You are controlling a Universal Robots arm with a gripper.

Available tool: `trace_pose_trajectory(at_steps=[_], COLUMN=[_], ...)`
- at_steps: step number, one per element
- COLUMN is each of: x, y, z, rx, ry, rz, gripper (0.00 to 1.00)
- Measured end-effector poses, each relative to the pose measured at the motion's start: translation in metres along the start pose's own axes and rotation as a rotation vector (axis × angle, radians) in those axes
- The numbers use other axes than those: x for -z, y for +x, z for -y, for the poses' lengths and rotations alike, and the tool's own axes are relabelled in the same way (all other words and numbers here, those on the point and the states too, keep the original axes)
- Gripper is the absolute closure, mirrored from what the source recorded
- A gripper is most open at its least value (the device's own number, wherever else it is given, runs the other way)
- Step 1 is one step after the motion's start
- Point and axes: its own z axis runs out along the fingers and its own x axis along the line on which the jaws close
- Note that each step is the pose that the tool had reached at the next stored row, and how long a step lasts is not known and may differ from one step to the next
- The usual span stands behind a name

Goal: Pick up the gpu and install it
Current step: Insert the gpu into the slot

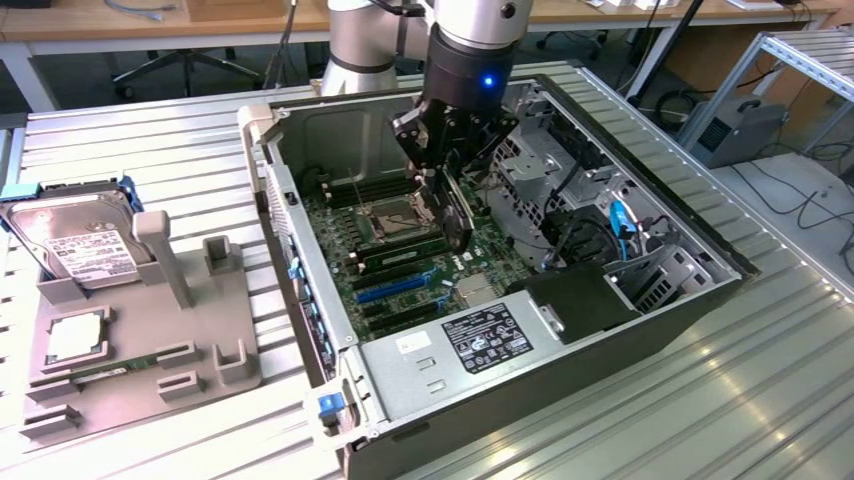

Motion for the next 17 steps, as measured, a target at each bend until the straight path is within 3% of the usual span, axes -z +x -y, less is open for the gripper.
trace_pose_trajectory(at_steps=[8, 17], x=[0.0, 0.0], y=[0.0, 0.0], z=[0.0, 0.0], rx=[0.151, 0.207], ry=[-0.004, -0.0055], rz=[-0.0025, -0.0033], gripper=[0.73, 0.73])
